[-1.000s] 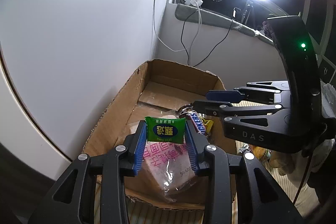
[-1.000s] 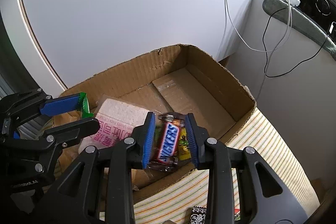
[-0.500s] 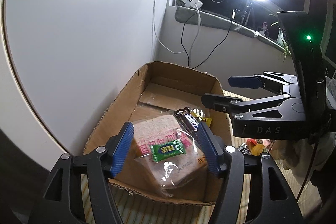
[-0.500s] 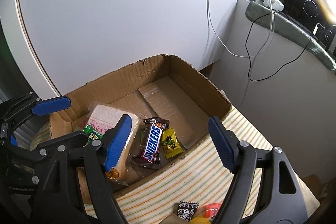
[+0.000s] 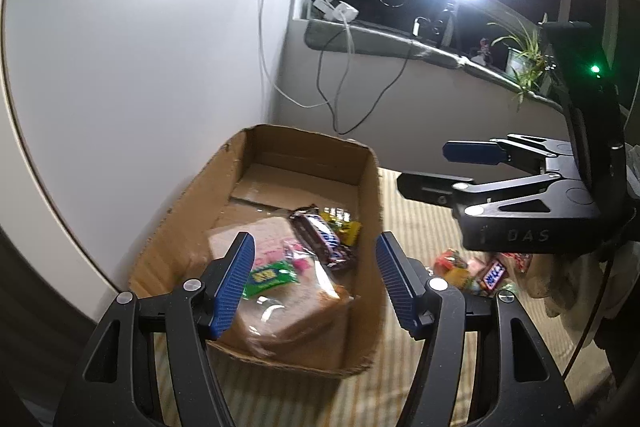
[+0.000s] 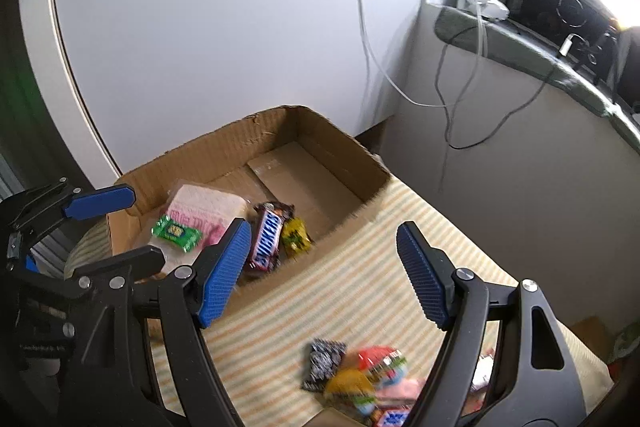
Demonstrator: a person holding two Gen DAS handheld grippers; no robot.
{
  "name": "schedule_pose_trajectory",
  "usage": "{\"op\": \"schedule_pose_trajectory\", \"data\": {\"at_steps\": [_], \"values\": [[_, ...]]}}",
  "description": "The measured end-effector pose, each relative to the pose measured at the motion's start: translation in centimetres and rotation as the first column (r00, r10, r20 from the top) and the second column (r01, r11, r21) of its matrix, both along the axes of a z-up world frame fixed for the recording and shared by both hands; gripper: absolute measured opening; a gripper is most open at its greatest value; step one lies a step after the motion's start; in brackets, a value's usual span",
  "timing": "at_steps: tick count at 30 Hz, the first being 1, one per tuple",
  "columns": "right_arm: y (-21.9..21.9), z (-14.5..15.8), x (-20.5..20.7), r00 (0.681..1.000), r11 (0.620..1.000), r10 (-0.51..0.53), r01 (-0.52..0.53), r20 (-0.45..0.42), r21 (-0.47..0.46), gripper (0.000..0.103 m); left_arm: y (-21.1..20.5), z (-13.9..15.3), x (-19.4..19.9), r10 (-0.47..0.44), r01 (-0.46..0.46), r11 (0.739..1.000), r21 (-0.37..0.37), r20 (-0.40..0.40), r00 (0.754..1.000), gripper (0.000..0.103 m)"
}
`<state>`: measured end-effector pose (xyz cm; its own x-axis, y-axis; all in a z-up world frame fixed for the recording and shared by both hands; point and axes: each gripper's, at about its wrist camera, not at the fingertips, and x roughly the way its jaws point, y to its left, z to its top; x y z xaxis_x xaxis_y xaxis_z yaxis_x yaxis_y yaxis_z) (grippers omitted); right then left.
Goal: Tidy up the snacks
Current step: 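Move both grippers back over the snack pile on the bed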
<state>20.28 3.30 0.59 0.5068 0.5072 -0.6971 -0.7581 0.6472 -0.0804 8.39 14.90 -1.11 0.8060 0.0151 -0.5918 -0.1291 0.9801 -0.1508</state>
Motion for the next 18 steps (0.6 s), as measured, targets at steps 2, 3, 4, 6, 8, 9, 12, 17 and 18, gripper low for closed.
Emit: {"op": "schedule_pose_trajectory", "data": {"at_steps": [2, 3, 4, 6, 8, 9, 12, 17, 18], "values": [[-1.4, 0.2, -0.1, 1.0, 1.0, -0.02, 0.02, 0.002, 0.006, 0.078, -0.7, 0.0, -0.1, -0.015, 0.015, 1.0, -0.005, -0.002, 1.0, 0.063], [-2.2, 0.3, -0.2, 0.999, 0.999, -0.032, 0.032, 0.003, 0.01, 0.078, -1.0, -0.1, -0.1, -0.023, 0.023, 1.0, -0.008, -0.003, 1.0, 0.063], [-3.0, 0.4, -0.3, 0.999, 0.999, -0.046, 0.046, 0.006, 0.012, 0.078, -1.4, -0.2, -0.1, -0.031, 0.031, 0.999, -0.013, -0.005, 1.0, 0.063], [-4.6, 0.6, -0.4, 0.998, 0.997, -0.07, 0.07, 0.01, 0.018, 0.078, -2.3, -0.3, -0.1, -0.05, 0.05, 0.999, -0.02, -0.008, 0.999, 0.063], [-6.0, 0.7, -0.6, 0.996, 0.996, -0.087, 0.087, 0.014, 0.018, 0.078, -3.4, -0.4, 0.0, -0.072, 0.072, 0.997, -0.022, -0.011, 0.997, 0.06], [-6.8, 0.7, -0.6, 0.995, 0.995, -0.099, 0.099, 0.017, 0.019, 0.078, -3.9, -0.5, 0.0, -0.084, 0.083, 0.996, -0.024, -0.012, 0.996, 0.059], [-9.4, 0.5, -0.9, 0.991, 0.991, -0.134, 0.134, 0.025, 0.014, 0.078, -5.3, -0.8, 0.3, -0.118, 0.118, 0.993, -0.027, -0.021, 0.993, 0.058], [-13.7, -0.5, -1.2, 0.983, 0.983, -0.181, 0.181, 0.004, 0.0, 0.078, -7.6, -1.7, 0.6, -0.175, 0.174, 0.984, -0.031, -0.046, 0.983, 0.052], [-14.5, -0.7, -1.3, 0.982, 0.982, -0.191, 0.191, 0.0, -0.004, 0.078, -8.1, -1.9, 0.8, -0.184, 0.182, 0.983, -0.031, -0.053, 0.982, 0.052]]}}
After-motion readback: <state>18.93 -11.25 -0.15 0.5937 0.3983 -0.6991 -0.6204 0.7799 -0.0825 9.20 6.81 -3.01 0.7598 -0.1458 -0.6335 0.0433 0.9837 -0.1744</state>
